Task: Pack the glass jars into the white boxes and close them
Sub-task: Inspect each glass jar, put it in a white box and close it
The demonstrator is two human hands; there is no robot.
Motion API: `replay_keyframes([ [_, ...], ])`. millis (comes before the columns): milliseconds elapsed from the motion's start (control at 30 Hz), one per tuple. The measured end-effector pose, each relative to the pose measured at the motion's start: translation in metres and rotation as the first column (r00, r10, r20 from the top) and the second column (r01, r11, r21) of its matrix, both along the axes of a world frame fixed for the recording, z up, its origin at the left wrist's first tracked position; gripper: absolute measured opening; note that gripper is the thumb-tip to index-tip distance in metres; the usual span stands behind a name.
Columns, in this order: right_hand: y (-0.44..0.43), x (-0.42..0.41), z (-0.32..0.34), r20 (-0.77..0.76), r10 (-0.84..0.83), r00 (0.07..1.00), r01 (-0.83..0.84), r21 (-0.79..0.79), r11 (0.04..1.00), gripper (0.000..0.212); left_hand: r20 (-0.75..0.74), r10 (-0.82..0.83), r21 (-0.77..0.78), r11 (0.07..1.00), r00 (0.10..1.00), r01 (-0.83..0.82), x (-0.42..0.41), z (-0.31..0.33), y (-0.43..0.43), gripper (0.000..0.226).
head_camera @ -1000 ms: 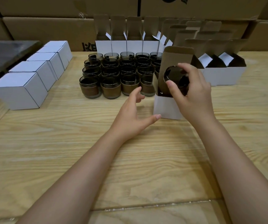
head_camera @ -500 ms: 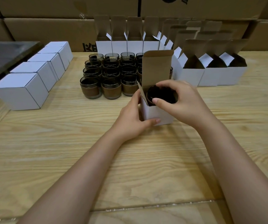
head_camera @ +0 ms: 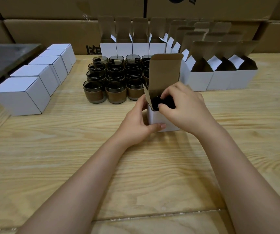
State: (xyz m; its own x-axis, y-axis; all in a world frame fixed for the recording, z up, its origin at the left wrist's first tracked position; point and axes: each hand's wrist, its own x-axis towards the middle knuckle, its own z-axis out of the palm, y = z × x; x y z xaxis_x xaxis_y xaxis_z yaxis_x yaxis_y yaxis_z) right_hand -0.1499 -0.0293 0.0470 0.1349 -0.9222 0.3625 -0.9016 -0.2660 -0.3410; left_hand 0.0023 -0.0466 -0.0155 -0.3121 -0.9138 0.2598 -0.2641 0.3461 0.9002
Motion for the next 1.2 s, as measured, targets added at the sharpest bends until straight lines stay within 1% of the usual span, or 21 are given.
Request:
replay_keyframes([
  [67,0.000,-0.003,-0.006,-0.007,0.020,1.000,-0.021,-0.059,0.998,0.026,-0.001,0.001,0.004,1.000,1.000,-0.001,0.000,0.000,0.000,0.075],
  [100,0.002,-0.005,-0.009,0.020,0.042,0.999,-0.039,-0.110,0.993,0.028,-0.004,0.001,0.010,1.000,1.000,-0.001,0.000,0.000,-0.001,0.074],
  [133,0.003,-0.006,-0.011,0.085,0.074,0.994,-0.058,-0.176,0.983,0.030,-0.008,-0.001,0.019,1.000,1.000,0.001,0.000,-0.001,-0.001,0.074],
  [200,0.005,-0.006,-0.014,0.315,0.154,0.937,-0.041,-0.338,0.940,0.029,-0.018,-0.004,0.037,0.999,1.000,0.005,0.001,-0.002,-0.001,0.074],
  [233,0.005,-0.007,-0.016,0.449,0.178,0.876,0.022,-0.404,0.914,0.028,-0.020,-0.003,0.045,0.999,1.000,0.004,0.001,-0.003,-0.001,0.074],
  [267,0.003,-0.008,-0.017,0.588,0.180,0.789,0.111,-0.424,0.899,0.027,-0.017,-0.002,0.053,0.999,1.000,0.003,0.003,-0.002,-0.001,0.073],
  [300,0.002,-0.009,-0.018,0.724,0.156,0.672,0.203,-0.382,0.902,0.027,-0.009,-0.001,0.060,0.998,1.000,0.001,0.003,-0.002,-0.001,0.071],
  [333,-0.001,-0.009,-0.018,0.844,0.109,0.525,0.263,-0.283,0.923,0.026,0.003,0.001,0.064,0.998,1.000,-0.001,0.004,-0.001,-0.001,0.069],
  [367,-0.004,-0.009,-0.020,0.926,0.051,0.374,0.264,-0.159,0.951,0.025,0.015,0.002,0.066,0.998,1.000,-0.003,0.004,-0.001,-0.001,0.068],
  [400,-0.007,-0.010,-0.023,0.967,-0.014,0.255,0.219,-0.044,0.975,0.025,0.024,0.002,0.065,0.998,1.000,-0.003,0.004,0.000,-0.001,0.068],
  [433,-0.010,-0.011,-0.028,0.979,-0.073,0.190,0.151,0.045,0.988,0.026,0.028,0.002,0.061,0.998,1.000,-0.004,0.004,0.000,-0.001,0.068],
  [467,-0.012,-0.012,-0.033,0.979,-0.119,0.163,0.076,0.108,0.991,0.026,0.028,0.005,0.054,0.999,1.000,-0.006,0.004,-0.001,-0.001,0.067],
  [500,-0.013,-0.012,-0.037,0.978,-0.144,0.153,0.006,0.145,0.989,0.028,0.020,0.006,0.050,0.999,1.000,-0.007,0.004,-0.001,-0.001,0.067],
  [567,-0.013,-0.009,-0.041,0.982,-0.146,0.124,-0.115,0.160,0.980,0.030,-0.003,0.006,0.044,0.999,1.000,-0.006,0.004,-0.002,-0.001,0.067],
  [633,-0.014,-0.007,-0.041,0.991,-0.108,0.080,-0.211,0.123,0.970,0.026,-0.008,0.003,0.031,1.000,1.000,-0.002,0.004,-0.003,-0.001,0.068],
  [700,-0.015,-0.007,-0.040,0.995,-0.075,0.067,-0.274,0.090,0.957,0.031,-0.015,-0.008,0.019,1.000,1.000,0.009,0.003,-0.002,-0.001,0.073],
  [800,-0.016,-0.008,-0.037,0.995,-0.069,0.068,-0.286,0.085,0.954,0.038,-0.029,-0.039,0.010,0.999,0.999,0.039,0.001,-0.001,0.000,0.095],
  [833,-0.017,-0.008,-0.037,0.995,-0.062,0.074,-0.289,0.080,0.954,0.039,-0.033,-0.052,-0.008,0.999,0.998,0.052,0.001,0.000,0.001,0.098],
  [933,-0.017,-0.008,-0.037,0.996,-0.040,0.083,-0.299,0.063,0.952,0.042,-0.036,-0.048,-0.062,0.997,0.998,0.045,0.000,0.001,0.003,0.089],
  [1067,-0.017,-0.007,-0.039,0.996,-0.032,0.077,-0.314,0.055,0.948,0.042,-0.024,-0.015,-0.055,0.998,1.000,0.013,-0.002,0.002,0.005,0.072],
  [1200,-0.017,-0.006,-0.041,0.996,-0.032,0.084,-0.289,0.056,0.956,0.037,0.020,0.020,-0.043,0.999,1.000,-0.019,-0.002,0.002,0.006,0.067],
])
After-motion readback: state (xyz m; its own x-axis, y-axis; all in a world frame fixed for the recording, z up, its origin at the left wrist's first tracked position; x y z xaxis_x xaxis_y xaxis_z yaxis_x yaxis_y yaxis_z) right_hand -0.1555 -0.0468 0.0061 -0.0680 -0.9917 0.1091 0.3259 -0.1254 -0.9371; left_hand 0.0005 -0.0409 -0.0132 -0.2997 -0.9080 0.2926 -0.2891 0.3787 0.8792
